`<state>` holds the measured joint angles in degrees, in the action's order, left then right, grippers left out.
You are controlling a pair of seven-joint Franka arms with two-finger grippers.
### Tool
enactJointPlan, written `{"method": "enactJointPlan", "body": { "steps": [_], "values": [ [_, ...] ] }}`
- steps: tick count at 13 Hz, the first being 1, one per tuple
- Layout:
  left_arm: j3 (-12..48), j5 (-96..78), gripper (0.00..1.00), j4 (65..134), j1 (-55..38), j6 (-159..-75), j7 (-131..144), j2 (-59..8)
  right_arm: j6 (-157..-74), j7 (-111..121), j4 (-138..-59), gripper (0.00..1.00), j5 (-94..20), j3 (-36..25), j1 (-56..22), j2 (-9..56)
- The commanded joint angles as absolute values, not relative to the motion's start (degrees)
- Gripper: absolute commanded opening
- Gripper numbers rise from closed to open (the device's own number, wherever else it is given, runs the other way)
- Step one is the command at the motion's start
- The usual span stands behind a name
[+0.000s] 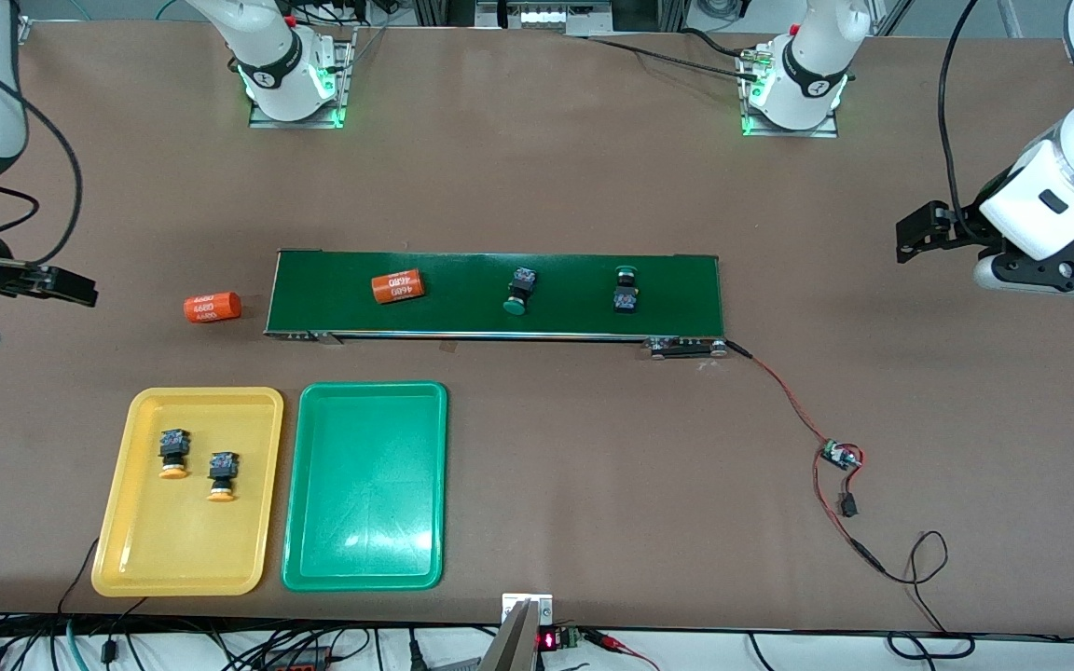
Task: Sort buttons by color to trays
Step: 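Move the right gripper over a green button on the belt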
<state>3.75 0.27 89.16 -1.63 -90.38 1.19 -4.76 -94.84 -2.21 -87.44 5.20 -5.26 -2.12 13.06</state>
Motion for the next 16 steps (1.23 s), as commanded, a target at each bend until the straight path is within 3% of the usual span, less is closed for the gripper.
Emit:
{"method": "enactJointPlan", "body": {
  "steps": [1,7,11,16],
  "values": [
    [3.34,1.32,1.0,87.63,-1.85,-88.95,0.62,-5.19,-97.37,-2.9,-86.39,1.0,4.31,-5.19,-3.33,13.71],
    [3.78,1.76,1.0,87.54,-1.14,-90.35,0.44,-5.36,-96.86,-2.81,-86.48,1.0,2.56,-5.19,-10.0,15.29],
    [3.43,1.67,1.0,87.54,-1.14,-90.18,0.26,-5.27,-97.56,-5.27,-86.48,1.0,-9.2,-5.19,-12.82,19.76],
    [3.43,1.67,1.0,87.54,-1.05,-89.74,0.26,-5.27,-100.63,-11.92,-86.66,1.0,-10.55,-5.27,-19.67,24.78]
  ]
}}
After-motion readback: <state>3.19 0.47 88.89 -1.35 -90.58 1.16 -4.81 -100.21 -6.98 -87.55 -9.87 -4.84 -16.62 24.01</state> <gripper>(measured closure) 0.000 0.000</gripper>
